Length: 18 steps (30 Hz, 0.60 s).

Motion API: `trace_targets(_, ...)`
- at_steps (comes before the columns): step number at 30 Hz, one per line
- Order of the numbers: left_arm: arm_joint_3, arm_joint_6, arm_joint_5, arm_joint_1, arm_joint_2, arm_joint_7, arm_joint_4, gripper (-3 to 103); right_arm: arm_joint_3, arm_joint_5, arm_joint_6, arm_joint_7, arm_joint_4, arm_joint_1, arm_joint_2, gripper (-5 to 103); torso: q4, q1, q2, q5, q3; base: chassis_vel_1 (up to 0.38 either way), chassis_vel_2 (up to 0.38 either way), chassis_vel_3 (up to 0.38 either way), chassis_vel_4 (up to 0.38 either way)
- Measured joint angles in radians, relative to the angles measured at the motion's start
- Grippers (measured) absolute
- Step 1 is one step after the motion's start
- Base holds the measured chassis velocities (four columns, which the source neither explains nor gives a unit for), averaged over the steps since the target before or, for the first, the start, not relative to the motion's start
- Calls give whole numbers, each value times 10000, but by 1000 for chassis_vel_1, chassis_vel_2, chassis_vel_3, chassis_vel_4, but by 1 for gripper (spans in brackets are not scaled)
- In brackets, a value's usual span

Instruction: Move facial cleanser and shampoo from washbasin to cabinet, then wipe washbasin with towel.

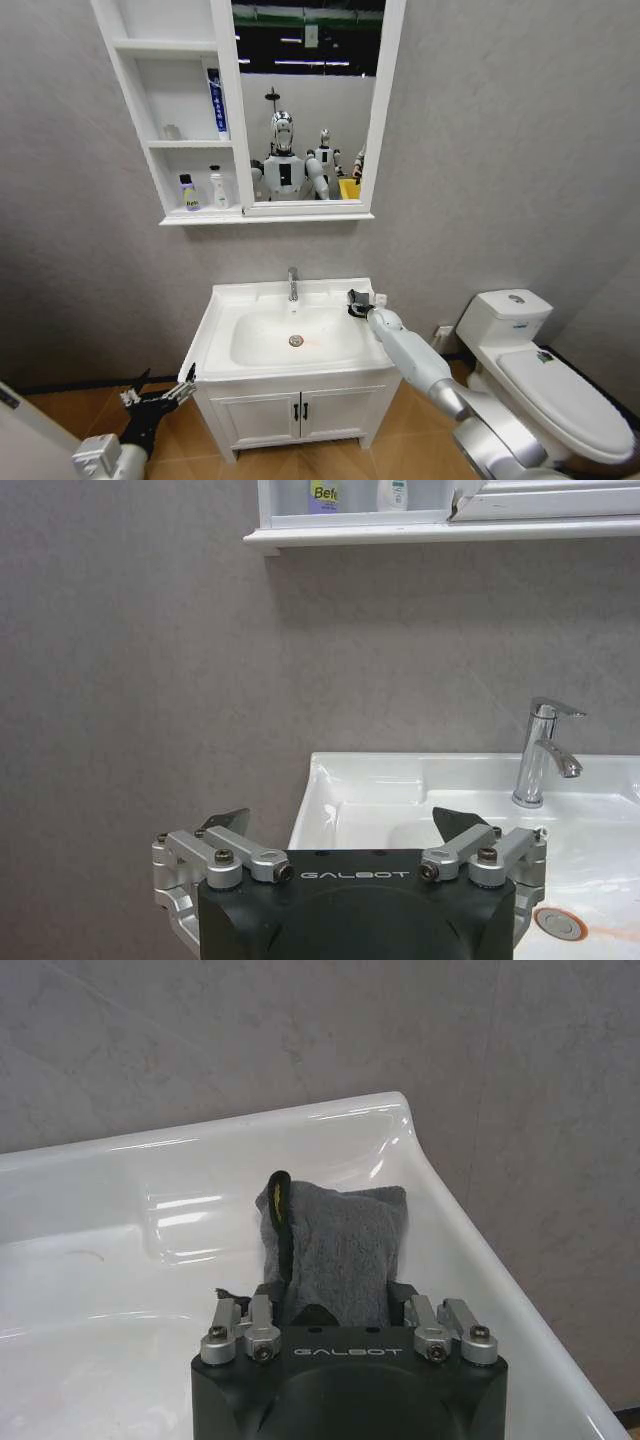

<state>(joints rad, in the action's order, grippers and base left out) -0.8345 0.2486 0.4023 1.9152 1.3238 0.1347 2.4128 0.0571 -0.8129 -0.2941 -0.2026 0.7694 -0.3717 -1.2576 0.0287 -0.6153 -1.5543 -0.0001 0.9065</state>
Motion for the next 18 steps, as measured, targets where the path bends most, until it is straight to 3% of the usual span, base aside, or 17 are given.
trace_targets(1, 0, 0, 0, 0, 0, 0, 0, 100, 0, -1, 0, 15, 0, 0, 3, 48, 0, 0, 0, 0, 0, 0, 0, 0, 0)
trace_targets(2, 0, 0, 0, 0, 0, 0, 0, 100, 0, -1, 0, 15, 0, 0, 3, 48, 0, 0, 0, 0, 0, 0, 0, 0, 0)
trace_targets(4, 0, 0, 0, 0, 0, 0, 0, 100, -5, -20, -3, 29, 42, -4, 51, 37, -1, 0, 0, 1, 0, 0, 0, 0, 0)
trace_targets(6, 0, 0, 0, 0, 0, 0, 0, 100, -8, -35, -10, 30, 86, -15, 83, 37, -1, 0, 0, 1, 0, 0, 0, 0, 0)
trace_targets(7, 0, 0, 0, 0, 0, 0, 0, 100, -17, -61, -17, 30, 144, -37, 113, 27, -1, 0, 0, 1, 0, 0, 0, 0, 0)
trace_targets(9, 0, 0, 0, 0, 0, 0, 0, 100, -59, -110, -36, 29, 249, -86, 150, 27, 0, -1, 0, 1, 1, 0, 0, 0, 0)
trace_targets(14, 0, 0, 0, 0, 0, -1, 0, 100, -238, -278, -213, -11, 1007, -428, 356, 7, 2, 0, 0, 2, 1, 0, 0, 0, 0)
trace_targets(18, 0, 0, 0, 0, 0, -1, 0, 100, -384, -367, -360, -199, 1848, -762, 559, 4, -2, -1, 0, 1, 1, 0, 0, 0, 0)
